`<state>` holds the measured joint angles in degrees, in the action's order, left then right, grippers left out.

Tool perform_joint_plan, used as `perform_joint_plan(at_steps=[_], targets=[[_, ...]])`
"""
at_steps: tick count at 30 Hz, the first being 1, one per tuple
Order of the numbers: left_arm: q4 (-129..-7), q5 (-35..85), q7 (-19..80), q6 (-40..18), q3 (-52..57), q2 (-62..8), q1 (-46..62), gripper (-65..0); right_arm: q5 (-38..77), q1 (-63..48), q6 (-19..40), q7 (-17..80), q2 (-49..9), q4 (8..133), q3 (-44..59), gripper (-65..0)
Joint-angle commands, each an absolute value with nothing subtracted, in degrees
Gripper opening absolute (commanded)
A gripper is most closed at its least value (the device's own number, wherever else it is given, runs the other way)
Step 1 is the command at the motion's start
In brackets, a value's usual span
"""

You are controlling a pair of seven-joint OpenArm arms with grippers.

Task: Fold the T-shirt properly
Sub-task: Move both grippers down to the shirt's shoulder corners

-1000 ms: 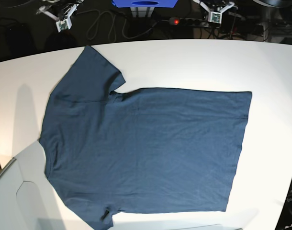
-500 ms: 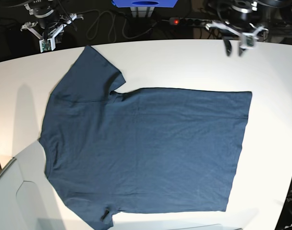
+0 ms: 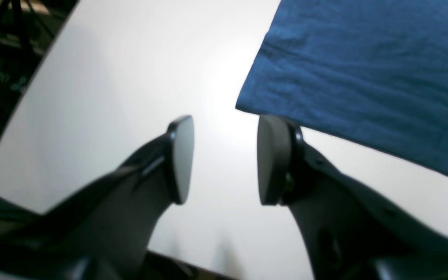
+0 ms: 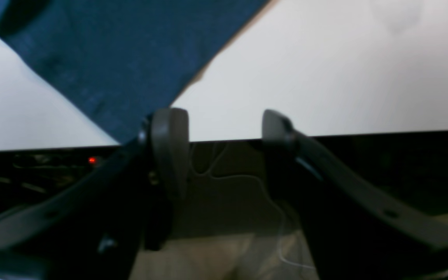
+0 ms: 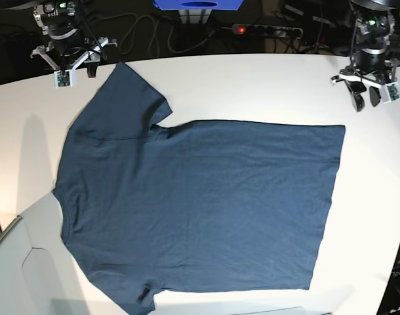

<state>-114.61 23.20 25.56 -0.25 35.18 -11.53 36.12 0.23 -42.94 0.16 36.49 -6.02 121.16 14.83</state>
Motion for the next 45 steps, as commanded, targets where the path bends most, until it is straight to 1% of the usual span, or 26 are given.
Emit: perform_joint_plan(at_steps=[1,4,8,13,15,20,23,26,32,37,45], targets=[[-114.7,23.7,24.2,-0.1,34.9,-12.6,35.7,-39.4,0.2,-43.3,0.5,35.5,-6.0,122.1,15.0,-34.8],[-112.1,23.6,24.0,-0.1,33.9,-14.1,34.3,-39.4,0.1,-42.1,0.5,35.5,-4.9,122.0,14.9,-34.8],[-108.4,23.6,24.0,-0.1,33.7,-13.8,32.0,-39.4,0.1,-41.9,0.5,35.5,-4.9,122.0,13.9,-34.8],[-105.7,23.7,23.9,-0.1,32.6,-13.0,29.3,-39.2,0.0,-41.8,0.5,35.5,-7.8,122.0,9.0,-34.9],[-105.3,23.7,23.9,-0.1,32.5,-12.8,28.9,-38.1,0.0,-41.8,0.5,35.5,-8.5,122.0,7.6,-34.9],[-103.2,23.6,23.9,-0.1,31.5,-11.9,25.6,-37.4,0.0,-41.8,0.5,35.2,-8.8,122.0,7.4,-34.8],[-99.2,23.6,23.9,-0.1,31.2,-11.7,22.5,-37.4,0.0,-41.8,0.5,35.2,-9.0,122.0,7.4,-34.7],[-94.9,23.6,23.9,-0.1,31.1,-11.7,19.3,-37.4,0.0,-41.8,0.5,35.1,-10.5,122.0,7.1,-34.7],[-89.5,23.5,23.9,-0.1,31.1,-12.0,14.5,-37.4,0.0,-41.7,0.5,35.4,-11.3,121.7,7.1,-34.6],[-84.8,23.4,23.8,-0.1,28.9,-12.9,11.1,-37.4,0.0,-41.7,0.5,35.4,-11.3,121.5,7.1,-34.6],[-82.6,23.3,23.8,0.0,27.2,-12.5,8.7,-37.4,-0.1,-41.7,0.5,35.5,-11.3,121.4,7.1,-34.6]])
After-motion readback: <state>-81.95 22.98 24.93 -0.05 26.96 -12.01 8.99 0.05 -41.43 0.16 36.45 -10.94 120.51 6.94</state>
